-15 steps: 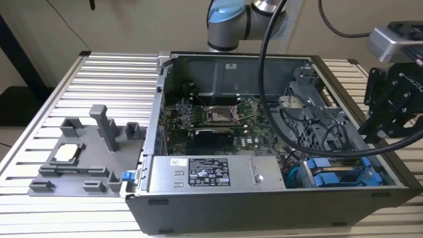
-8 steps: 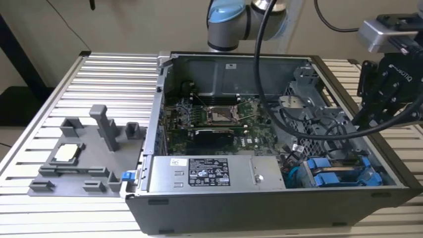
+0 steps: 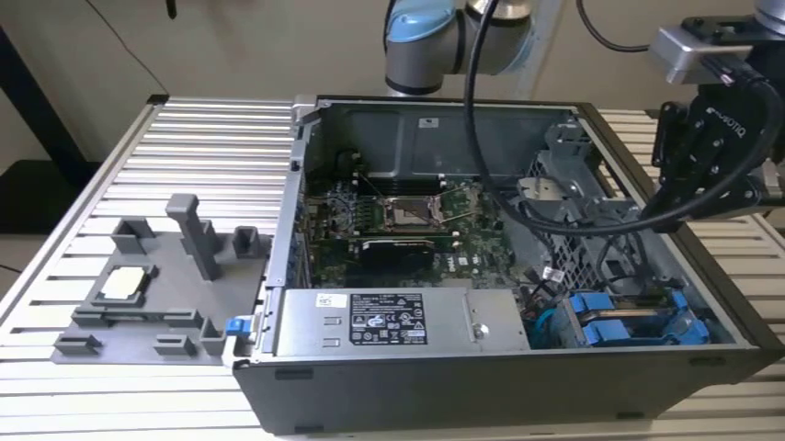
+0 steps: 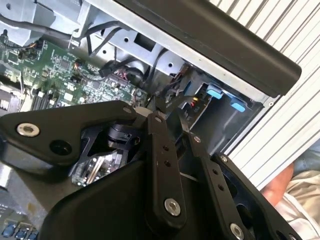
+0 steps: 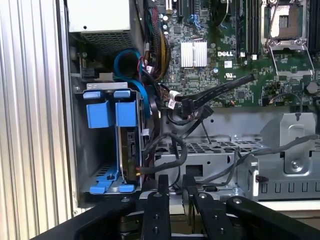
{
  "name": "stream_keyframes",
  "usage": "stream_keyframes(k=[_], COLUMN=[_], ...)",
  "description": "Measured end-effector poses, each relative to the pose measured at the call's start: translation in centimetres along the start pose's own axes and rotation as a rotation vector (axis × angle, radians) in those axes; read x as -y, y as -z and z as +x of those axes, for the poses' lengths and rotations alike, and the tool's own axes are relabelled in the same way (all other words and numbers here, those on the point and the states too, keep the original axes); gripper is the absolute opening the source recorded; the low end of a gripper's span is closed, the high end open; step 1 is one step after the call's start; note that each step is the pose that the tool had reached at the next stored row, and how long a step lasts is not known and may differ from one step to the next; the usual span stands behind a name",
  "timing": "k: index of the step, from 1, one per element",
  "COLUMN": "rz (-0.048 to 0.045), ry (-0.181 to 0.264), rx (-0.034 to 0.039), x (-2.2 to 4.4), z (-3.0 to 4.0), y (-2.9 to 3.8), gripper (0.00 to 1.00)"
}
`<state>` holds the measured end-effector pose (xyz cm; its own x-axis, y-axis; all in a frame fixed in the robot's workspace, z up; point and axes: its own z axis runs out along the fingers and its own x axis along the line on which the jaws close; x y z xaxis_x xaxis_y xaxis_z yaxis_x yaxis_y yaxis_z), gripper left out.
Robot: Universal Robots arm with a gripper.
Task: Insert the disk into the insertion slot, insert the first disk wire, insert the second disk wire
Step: 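Insert the first disk wire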
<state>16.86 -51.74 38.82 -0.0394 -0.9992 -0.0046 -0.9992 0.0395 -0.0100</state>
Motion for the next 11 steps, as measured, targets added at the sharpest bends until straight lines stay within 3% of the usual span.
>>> stream_keyframes(k=[4,11], rz=[0.0008,0.0034], ry=[0.0,0.0], rx=[0.0,0.0001], x=[-0.73,-2.8], z=[-0.06,0.02], y=[-0.07,-0.15], gripper=[0.26,0.26])
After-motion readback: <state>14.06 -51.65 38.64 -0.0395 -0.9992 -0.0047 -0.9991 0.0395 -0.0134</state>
